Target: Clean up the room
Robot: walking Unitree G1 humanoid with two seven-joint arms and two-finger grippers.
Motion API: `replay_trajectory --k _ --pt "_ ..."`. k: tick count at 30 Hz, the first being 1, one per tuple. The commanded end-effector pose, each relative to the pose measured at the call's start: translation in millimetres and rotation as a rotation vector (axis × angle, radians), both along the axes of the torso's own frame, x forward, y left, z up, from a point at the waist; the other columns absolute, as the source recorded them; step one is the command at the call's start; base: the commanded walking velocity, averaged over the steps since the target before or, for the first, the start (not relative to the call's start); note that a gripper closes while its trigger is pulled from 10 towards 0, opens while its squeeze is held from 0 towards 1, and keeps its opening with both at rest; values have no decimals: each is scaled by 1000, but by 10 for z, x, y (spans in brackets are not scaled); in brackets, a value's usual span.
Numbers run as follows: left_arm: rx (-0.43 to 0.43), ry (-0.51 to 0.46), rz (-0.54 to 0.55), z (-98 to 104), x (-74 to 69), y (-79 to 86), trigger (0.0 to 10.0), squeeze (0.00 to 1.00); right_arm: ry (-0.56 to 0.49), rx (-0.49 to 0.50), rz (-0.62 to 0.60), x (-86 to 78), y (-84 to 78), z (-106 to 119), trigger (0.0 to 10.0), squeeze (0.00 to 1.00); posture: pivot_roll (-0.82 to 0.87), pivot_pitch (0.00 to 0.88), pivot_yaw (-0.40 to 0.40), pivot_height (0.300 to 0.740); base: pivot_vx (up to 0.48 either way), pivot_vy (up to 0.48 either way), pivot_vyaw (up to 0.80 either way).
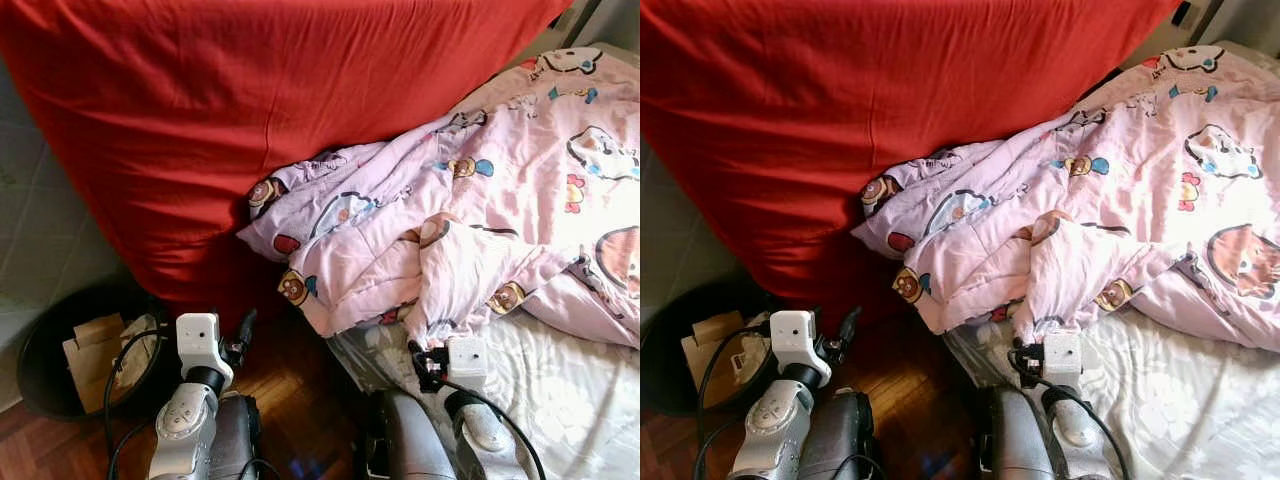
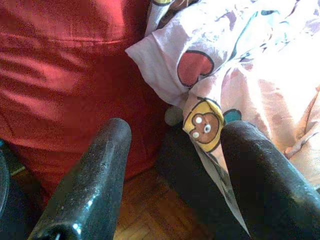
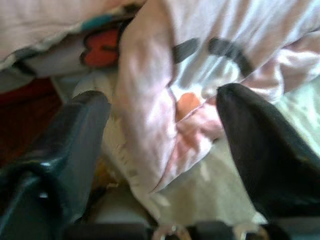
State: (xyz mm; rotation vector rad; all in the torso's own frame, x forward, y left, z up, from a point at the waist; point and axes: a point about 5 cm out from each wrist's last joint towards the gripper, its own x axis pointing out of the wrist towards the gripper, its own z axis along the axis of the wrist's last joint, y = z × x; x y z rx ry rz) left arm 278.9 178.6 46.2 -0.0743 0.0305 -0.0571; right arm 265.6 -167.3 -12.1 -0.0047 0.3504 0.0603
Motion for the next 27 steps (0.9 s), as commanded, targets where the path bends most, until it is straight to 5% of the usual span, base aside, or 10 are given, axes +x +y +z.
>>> replay_trajectory --k 1,2,18,27 --pt "-5 24 3 -54 -60 13 10000 0 57 -4 -17 -62 -24 -84 10000 212 7 268 -34 600 0 0 0" --pt "-7 23 0 -50 -64 5 10000 0 68 -15 -26 -50 -41 -87 10000 0 12 272 -36 600 0 0 0" --pt "-1 -52 4 184 -60 86 10000 0 106 -69 3 108 -5 -26 10000 0 62 352 -49 600 0 0 0" --pt "41 -94 8 360 -124 178 10000 0 41 -55 16 238 55 99 10000 0 96 396 -40 600 0 0 0"
